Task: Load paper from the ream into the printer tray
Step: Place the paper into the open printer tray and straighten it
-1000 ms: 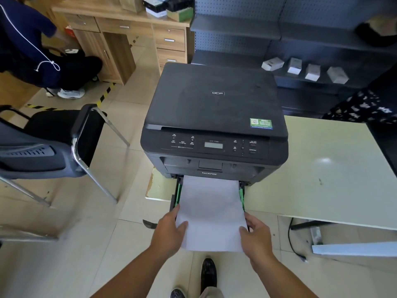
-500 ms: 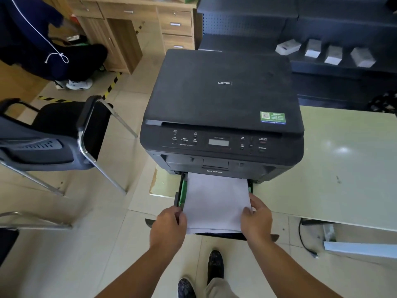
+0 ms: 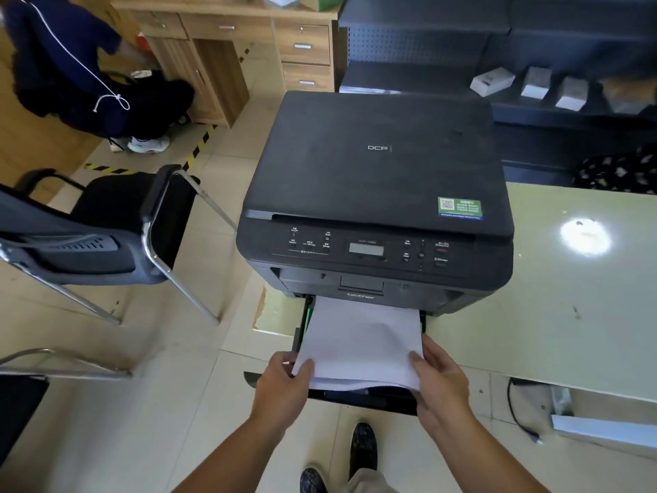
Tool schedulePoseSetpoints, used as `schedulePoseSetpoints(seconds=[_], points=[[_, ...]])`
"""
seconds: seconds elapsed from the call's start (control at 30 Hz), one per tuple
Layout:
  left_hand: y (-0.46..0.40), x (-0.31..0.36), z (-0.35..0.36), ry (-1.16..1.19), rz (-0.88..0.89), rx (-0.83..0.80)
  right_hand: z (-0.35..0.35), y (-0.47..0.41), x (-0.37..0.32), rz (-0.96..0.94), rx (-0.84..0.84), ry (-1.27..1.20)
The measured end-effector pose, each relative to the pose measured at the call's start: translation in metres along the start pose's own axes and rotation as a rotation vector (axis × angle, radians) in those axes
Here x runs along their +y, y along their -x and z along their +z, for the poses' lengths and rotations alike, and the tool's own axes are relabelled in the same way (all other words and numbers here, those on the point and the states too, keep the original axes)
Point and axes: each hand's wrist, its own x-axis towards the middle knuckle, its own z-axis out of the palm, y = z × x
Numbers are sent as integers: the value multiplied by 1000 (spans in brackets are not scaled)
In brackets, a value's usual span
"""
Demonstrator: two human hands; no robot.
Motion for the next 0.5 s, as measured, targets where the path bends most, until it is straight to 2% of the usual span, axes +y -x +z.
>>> schedulePoseSetpoints(seconds=[0.13, 0.23, 0.5], points=[[2, 11, 1, 215, -120, -68, -4, 1, -7, 21, 7, 50], [-2, 12, 0, 306, -95, -74, -4, 4, -8, -31, 7, 203], [-30, -1, -3, 43, 27, -62, 4, 2, 7, -124, 65, 463]])
